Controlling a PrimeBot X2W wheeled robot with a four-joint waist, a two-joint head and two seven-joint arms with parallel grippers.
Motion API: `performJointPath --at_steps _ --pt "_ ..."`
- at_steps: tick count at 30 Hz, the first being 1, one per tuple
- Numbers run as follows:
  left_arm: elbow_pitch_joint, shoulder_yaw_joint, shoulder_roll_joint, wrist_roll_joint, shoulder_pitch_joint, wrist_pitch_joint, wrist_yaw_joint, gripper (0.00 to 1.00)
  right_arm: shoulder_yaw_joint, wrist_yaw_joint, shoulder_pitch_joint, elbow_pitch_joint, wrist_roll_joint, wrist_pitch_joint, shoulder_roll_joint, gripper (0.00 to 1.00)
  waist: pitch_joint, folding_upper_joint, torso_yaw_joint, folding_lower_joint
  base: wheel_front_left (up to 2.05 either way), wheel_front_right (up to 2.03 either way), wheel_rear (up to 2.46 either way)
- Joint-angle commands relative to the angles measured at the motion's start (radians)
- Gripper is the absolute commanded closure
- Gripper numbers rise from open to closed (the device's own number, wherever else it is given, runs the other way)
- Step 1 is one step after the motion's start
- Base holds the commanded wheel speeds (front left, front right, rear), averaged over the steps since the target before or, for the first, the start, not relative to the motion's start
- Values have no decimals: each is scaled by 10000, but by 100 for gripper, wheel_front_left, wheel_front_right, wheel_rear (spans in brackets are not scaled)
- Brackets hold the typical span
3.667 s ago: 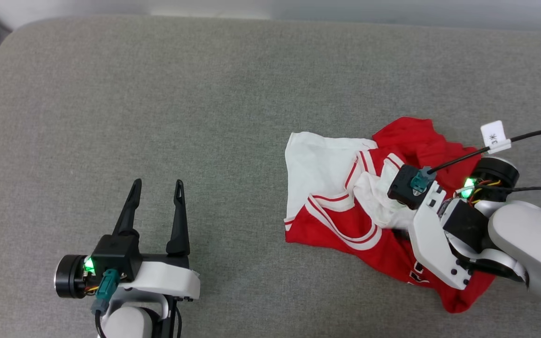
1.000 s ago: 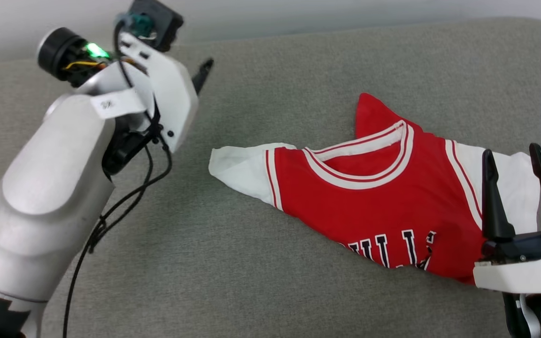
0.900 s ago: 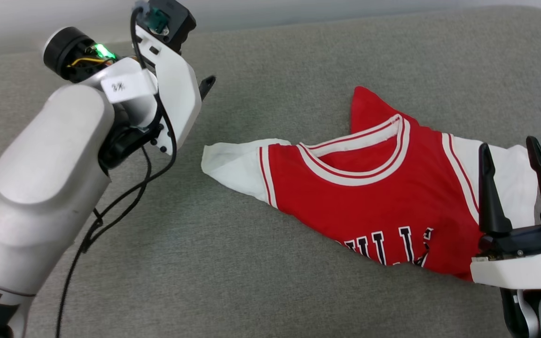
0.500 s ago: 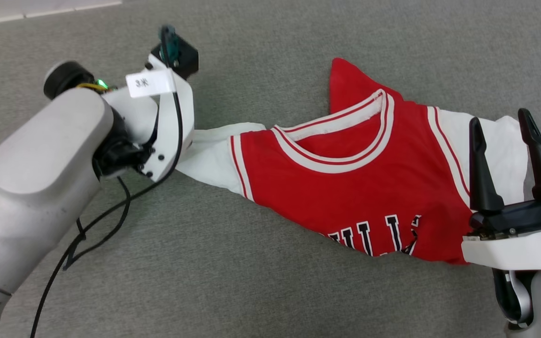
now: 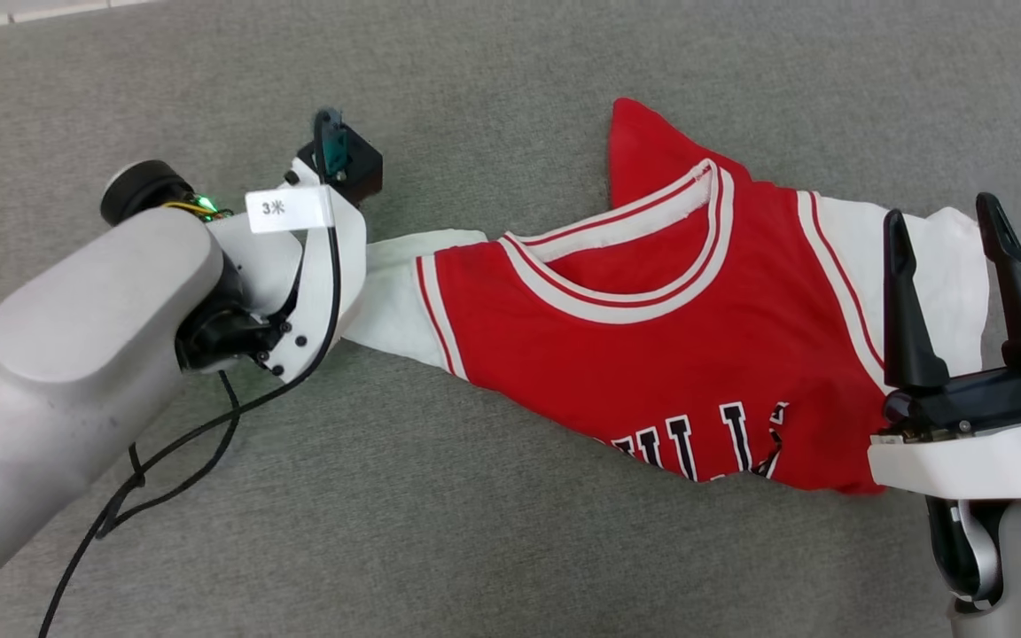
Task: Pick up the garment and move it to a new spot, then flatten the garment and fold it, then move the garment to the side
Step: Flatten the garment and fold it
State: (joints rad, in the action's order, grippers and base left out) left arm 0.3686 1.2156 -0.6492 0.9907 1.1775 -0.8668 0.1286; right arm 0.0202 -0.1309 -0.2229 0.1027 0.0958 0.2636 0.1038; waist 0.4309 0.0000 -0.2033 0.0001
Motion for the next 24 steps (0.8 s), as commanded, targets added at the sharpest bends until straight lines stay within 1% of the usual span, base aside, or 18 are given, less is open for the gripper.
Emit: performJointPath --at_steps 1,7,11,15,18,24 --pt "122 212 -62 3 -248 2 4 100 20 3 40 -11 12 17 -42 0 -150 0 140 -1 0 0 0" --pt "-46 163 -154 189 110 1289 1 100 316 3 399 -123 -5 15 30 0 -872 0 860 -1 0 0 0" --pt "-138 171 -494 371 -173 1757 -1 100 473 3 723 -216 24 16 78 0 -1399 0 1428 -1 0 0 0" --pt "-157 180 -1086 622 -652 1968 -4 100 518 3 998 -280 38 16 77 0 -1809 0 1896 -1 0 0 0" --pt "-123 181 -1541 879 -1199 2080 -126 100 547 3 1149 -325 26 16 99 0 -1999 0 2184 -1 0 0 0" --pt "75 107 -2372 1658 -2525 2388 -600 100 467 3 1270 -411 -9 16 156 0 -2125 0 2390 -1 0 0 0"
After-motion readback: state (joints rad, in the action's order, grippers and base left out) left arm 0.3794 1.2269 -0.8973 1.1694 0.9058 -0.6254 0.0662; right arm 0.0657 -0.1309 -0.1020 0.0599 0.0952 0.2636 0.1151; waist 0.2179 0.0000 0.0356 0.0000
